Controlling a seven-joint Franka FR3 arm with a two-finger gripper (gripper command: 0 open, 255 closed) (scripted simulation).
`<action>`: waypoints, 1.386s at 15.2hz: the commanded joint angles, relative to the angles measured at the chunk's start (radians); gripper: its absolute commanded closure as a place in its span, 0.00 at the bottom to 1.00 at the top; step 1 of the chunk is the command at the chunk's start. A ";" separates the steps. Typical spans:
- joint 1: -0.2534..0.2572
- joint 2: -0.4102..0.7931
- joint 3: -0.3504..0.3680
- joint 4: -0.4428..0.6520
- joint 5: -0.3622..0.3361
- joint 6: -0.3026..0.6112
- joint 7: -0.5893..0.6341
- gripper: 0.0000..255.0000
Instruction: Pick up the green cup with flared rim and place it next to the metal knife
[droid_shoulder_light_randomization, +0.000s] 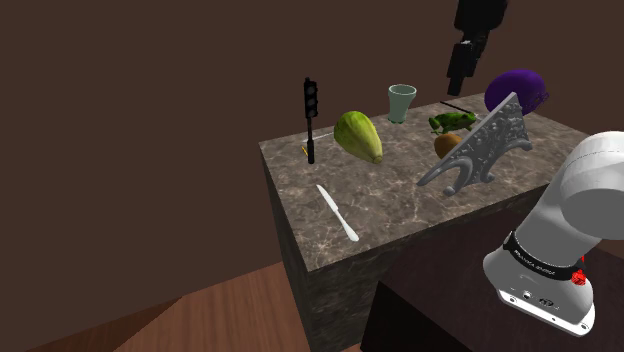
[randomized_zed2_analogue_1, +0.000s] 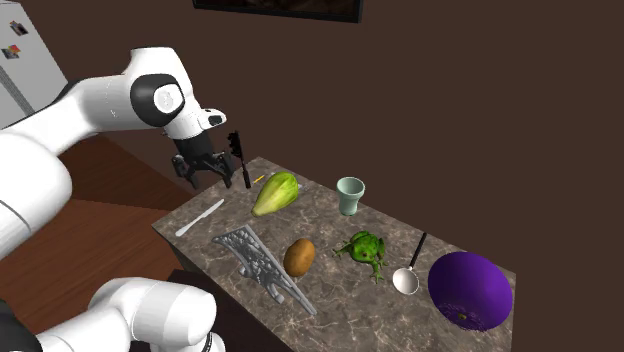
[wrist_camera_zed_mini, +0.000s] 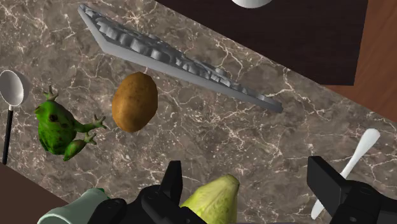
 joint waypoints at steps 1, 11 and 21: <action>0.000 0.000 0.000 0.000 0.000 0.000 0.000 0.00; -0.052 0.226 -0.172 0.006 -0.107 0.258 -0.167 0.00; -0.078 0.547 -0.324 0.147 -0.113 0.477 -0.342 0.00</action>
